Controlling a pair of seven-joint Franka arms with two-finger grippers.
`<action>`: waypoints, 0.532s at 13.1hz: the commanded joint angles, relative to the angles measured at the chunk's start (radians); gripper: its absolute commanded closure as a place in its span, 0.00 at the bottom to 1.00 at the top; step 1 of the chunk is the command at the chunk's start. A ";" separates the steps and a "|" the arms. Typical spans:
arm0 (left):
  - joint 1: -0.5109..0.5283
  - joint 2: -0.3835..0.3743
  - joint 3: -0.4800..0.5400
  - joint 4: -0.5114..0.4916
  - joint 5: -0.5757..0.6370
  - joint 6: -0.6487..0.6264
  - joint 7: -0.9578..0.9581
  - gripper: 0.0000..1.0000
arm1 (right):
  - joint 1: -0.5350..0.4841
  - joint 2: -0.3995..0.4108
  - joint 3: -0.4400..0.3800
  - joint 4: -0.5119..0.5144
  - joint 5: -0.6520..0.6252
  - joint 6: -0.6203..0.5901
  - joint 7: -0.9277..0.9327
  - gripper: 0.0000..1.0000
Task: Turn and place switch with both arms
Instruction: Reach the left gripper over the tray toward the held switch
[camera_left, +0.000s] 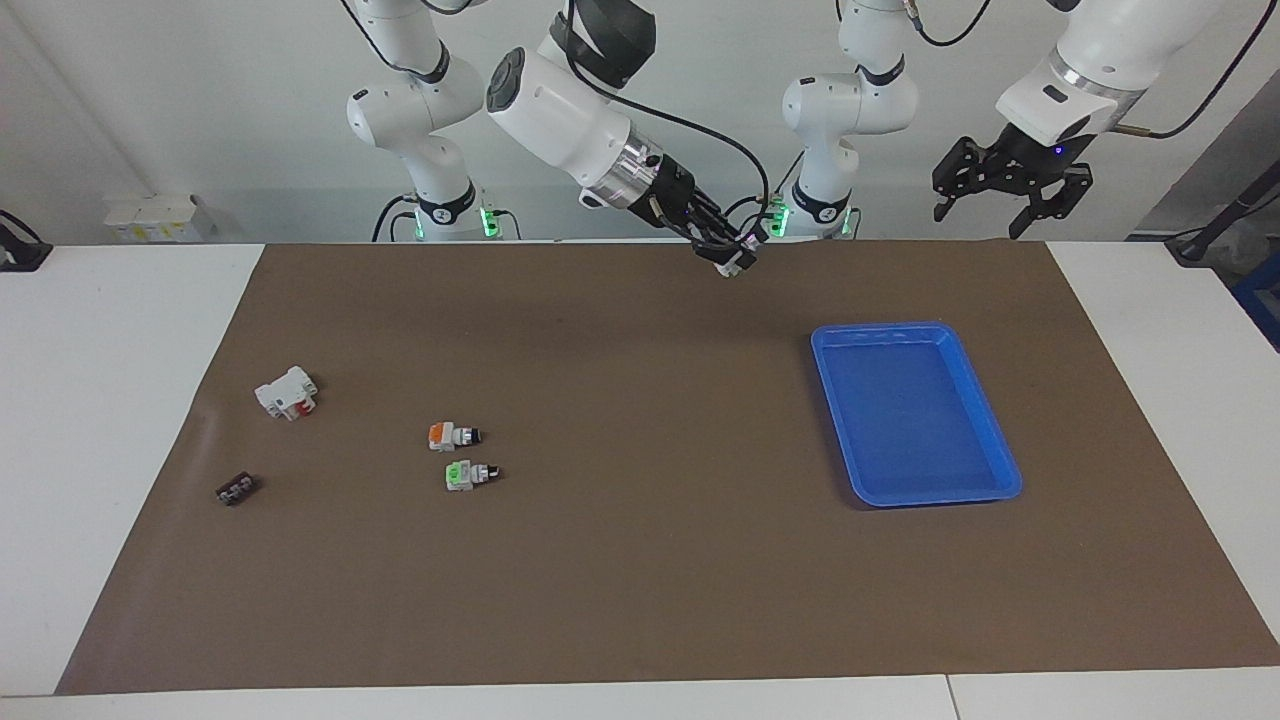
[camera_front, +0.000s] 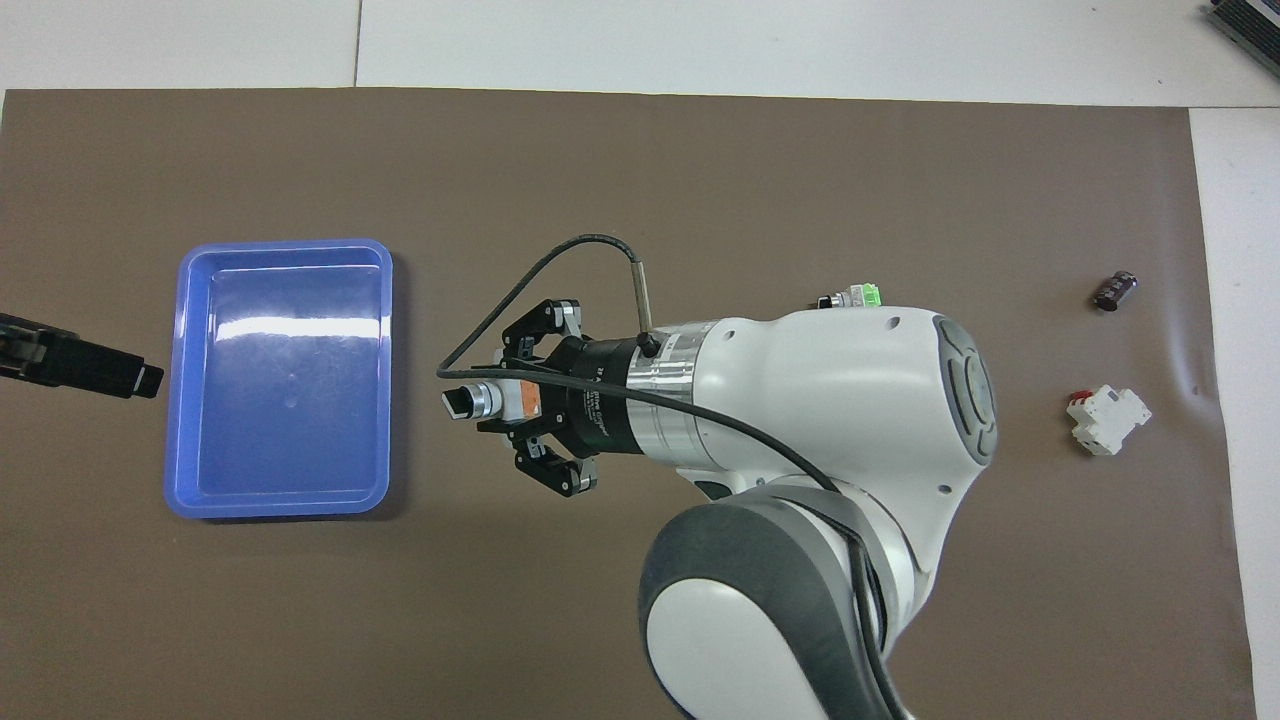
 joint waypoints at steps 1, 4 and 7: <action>-0.007 -0.019 0.005 -0.017 -0.074 -0.009 -0.100 0.00 | -0.012 0.001 0.004 0.012 0.008 -0.021 0.013 1.00; 0.000 -0.035 0.006 -0.060 -0.261 0.034 -0.247 0.00 | -0.012 0.000 0.004 0.010 0.008 -0.021 0.013 1.00; -0.018 -0.074 -0.006 -0.150 -0.386 0.112 -0.444 0.04 | -0.012 0.000 0.004 0.007 0.008 -0.021 0.013 1.00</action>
